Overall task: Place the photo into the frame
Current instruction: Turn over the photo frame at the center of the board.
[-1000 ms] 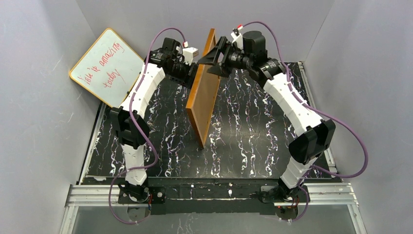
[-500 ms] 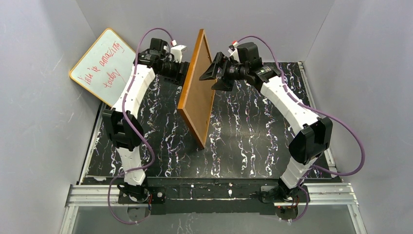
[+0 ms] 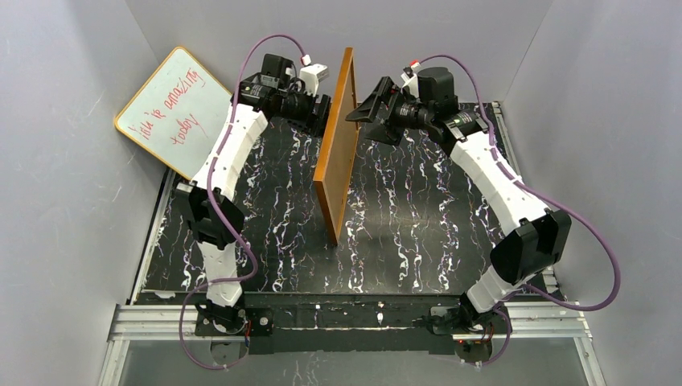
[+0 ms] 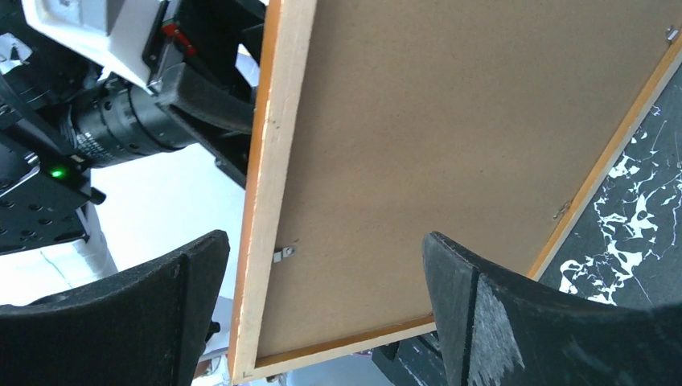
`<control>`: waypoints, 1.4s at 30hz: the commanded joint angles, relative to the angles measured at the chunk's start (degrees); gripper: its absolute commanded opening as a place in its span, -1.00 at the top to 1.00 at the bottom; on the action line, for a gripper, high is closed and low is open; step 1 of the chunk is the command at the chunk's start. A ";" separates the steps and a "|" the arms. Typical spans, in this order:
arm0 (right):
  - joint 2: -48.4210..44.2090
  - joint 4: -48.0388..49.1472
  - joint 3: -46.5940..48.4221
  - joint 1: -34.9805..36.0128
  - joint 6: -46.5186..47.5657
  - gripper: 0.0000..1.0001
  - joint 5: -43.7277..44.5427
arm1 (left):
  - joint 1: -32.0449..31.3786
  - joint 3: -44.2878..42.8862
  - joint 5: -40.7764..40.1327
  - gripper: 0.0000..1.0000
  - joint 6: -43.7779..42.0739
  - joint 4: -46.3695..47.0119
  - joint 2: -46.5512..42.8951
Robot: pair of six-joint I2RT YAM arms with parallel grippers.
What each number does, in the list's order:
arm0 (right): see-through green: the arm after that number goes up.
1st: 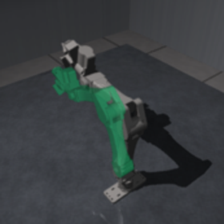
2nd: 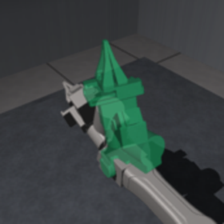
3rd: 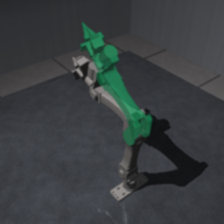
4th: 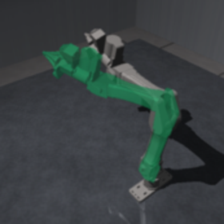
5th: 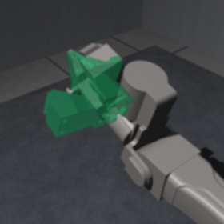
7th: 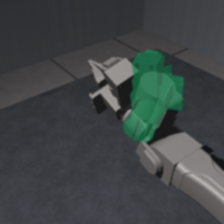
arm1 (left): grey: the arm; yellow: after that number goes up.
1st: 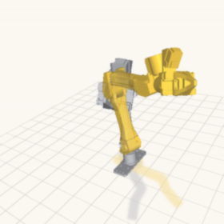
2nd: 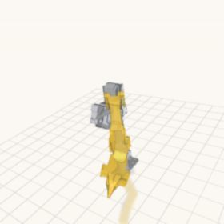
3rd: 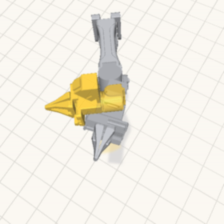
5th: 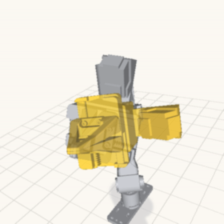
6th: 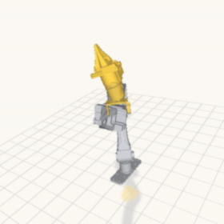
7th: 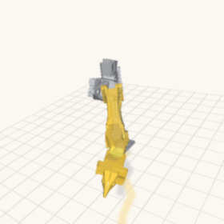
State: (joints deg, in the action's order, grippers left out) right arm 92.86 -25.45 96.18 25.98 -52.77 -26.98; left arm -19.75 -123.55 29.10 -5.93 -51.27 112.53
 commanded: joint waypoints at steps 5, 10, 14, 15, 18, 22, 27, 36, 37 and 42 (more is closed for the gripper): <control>0.77 -4.94 6.89 0.05 3.66 -0.96 1.10 | -4.06 -5.48 0.54 -0.29 -0.46 -2.44 2.41; 0.58 -7.52 7.98 -0.21 5.84 -0.96 3.13 | -6.31 -8.48 -0.41 -0.29 -0.70 -3.64 4.30; -0.34 -10.62 8.34 -0.48 8.15 -0.96 4.81 | -6.85 -9.58 -0.54 -0.29 -0.66 -3.75 5.28; -0.51 -11.64 8.59 -0.57 8.86 -0.96 5.28 | -6.96 -9.63 -0.54 -0.29 -0.66 -3.75 5.39; -0.66 -14.98 9.54 -0.56 11.50 -0.96 7.14 | -7.06 -9.37 -0.91 -0.29 -0.78 -3.75 5.55; -0.57 -20.86 12.08 -0.63 16.17 -0.95 11.63 | -7.06 -8.04 -2.22 -0.29 -1.71 -4.08 5.13; -1.73 -28.70 13.43 -0.58 21.78 -0.85 19.62 | -6.65 -4.38 -4.04 -0.29 -3.11 -3.87 3.99; -5.99 -31.80 6.09 -0.69 25.08 -0.50 26.63 | -3.40 4.33 -4.10 -0.28 -4.44 -1.83 2.62; -6.24 -31.69 5.24 -0.62 25.09 -0.47 26.64 | -2.92 4.94 -4.12 -0.28 -4.70 -1.84 2.53; -7.23 -30.65 1.67 -0.66 25.09 -0.26 26.70 | -0.06 9.07 -4.16 -0.28 -5.55 -0.85 1.90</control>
State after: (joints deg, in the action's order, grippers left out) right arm 88.01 -57.78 99.81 25.15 -28.75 -1.17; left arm -22.04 -117.19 24.95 -10.11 -52.34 118.30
